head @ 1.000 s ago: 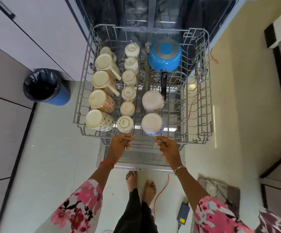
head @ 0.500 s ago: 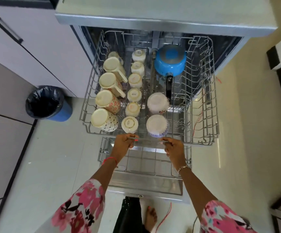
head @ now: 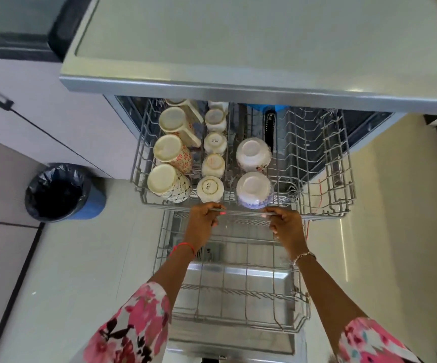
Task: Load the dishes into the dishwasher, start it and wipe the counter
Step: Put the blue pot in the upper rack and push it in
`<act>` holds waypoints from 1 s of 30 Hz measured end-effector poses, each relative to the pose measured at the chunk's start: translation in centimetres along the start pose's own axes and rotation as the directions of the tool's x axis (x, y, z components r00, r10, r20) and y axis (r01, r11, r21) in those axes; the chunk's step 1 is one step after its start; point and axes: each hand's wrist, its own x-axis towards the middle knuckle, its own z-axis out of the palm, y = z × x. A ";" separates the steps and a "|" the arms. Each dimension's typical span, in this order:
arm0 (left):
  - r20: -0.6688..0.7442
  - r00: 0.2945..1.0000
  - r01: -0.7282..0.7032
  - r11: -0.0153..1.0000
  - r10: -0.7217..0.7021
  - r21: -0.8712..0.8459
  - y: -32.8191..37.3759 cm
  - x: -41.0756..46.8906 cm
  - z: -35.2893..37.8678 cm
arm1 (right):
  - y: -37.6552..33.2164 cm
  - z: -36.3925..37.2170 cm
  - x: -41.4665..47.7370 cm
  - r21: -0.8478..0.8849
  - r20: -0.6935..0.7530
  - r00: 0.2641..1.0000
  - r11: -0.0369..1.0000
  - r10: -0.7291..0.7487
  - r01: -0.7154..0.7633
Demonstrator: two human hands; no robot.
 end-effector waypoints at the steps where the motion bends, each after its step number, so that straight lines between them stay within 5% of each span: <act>1: 0.003 1.000 -0.005 1.000 0.005 0.010 0.5 0.6 0.0 | -0.4 0.1 0.5 -0.004 0.002 1.000 1.000 0.000 0.000; 8: 0.024 0.997 -0.075 0.992 0.072 0.102 4.9 7.3 0.0 | -4.3 1.9 6.4 0.030 0.002 0.999 0.999 -0.042 0.042; 17: -0.018 0.998 -0.053 0.967 0.059 0.248 10.3 15.7 0.9 | -7.9 2.8 15.4 -0.140 -0.044 0.989 0.981 -0.140 0.133; 26: 0.040 0.993 -0.120 0.955 0.114 0.273 10.9 15.7 1.4 | -8.5 2.2 16.0 -0.161 0.016 0.991 0.978 -0.134 0.135; 30: 0.124 0.978 -0.204 0.862 0.165 0.463 11.4 13.7 1.0 | -9.4 2.7 15.5 -0.218 -0.021 0.998 0.975 -0.051 0.045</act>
